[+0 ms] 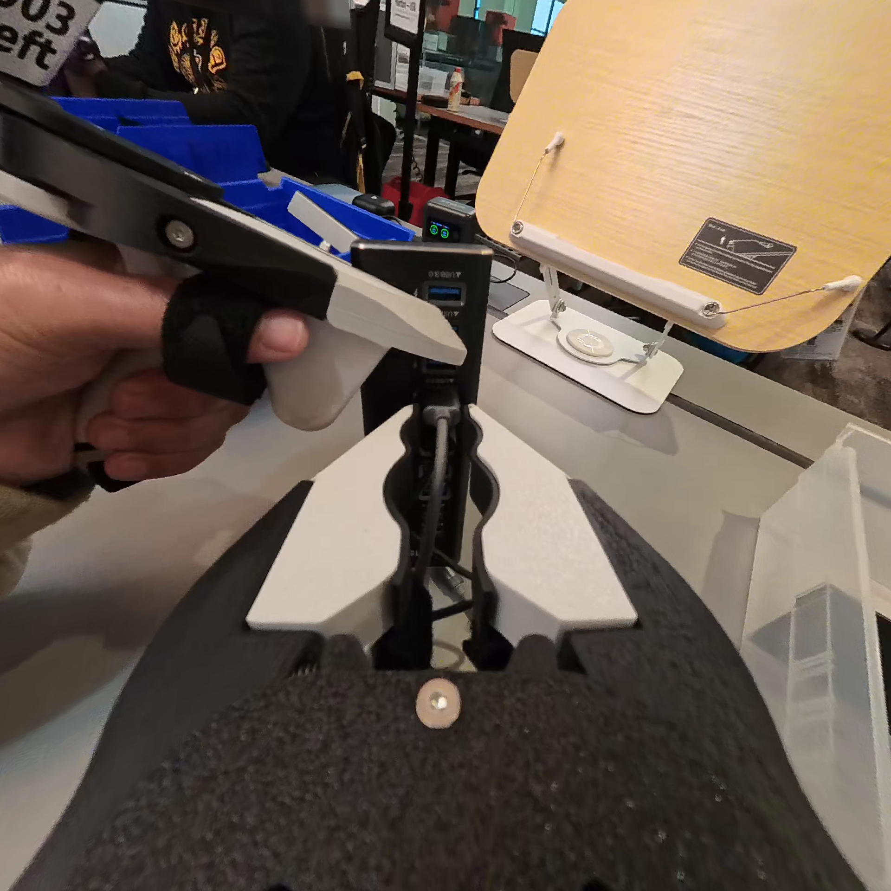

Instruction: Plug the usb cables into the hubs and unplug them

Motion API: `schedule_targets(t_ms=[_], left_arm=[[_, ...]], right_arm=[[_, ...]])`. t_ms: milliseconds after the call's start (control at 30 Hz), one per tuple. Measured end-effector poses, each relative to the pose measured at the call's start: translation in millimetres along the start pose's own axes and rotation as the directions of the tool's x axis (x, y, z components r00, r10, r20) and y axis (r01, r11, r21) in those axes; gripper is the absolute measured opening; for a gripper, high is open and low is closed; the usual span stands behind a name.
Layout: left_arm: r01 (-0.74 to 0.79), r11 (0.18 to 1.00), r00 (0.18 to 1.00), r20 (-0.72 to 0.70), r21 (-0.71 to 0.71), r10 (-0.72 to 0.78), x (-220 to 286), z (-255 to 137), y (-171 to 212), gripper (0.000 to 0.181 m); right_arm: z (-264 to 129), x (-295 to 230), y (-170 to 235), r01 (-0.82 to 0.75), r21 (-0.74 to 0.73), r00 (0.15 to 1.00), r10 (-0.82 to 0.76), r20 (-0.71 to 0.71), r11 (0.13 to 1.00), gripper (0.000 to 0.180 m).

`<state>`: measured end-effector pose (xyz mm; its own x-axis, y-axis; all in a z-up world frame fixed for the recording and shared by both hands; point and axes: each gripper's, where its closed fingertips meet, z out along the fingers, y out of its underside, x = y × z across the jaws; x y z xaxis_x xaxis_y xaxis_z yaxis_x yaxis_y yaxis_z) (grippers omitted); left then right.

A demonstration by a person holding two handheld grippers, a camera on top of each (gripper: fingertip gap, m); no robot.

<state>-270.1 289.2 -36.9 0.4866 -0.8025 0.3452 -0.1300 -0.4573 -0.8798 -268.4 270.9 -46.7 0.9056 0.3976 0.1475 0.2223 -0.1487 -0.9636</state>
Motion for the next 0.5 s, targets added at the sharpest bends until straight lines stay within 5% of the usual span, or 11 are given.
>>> schedule_targets(t_ms=[500], left_arm=[[-0.189,0.981,0.98,0.057,-0.051,0.192,-6,3,7,0.029]], right_arm=[[5,-6,12,-0.114,-0.027,0.99,0.115,0.076,0.993,0.016]])
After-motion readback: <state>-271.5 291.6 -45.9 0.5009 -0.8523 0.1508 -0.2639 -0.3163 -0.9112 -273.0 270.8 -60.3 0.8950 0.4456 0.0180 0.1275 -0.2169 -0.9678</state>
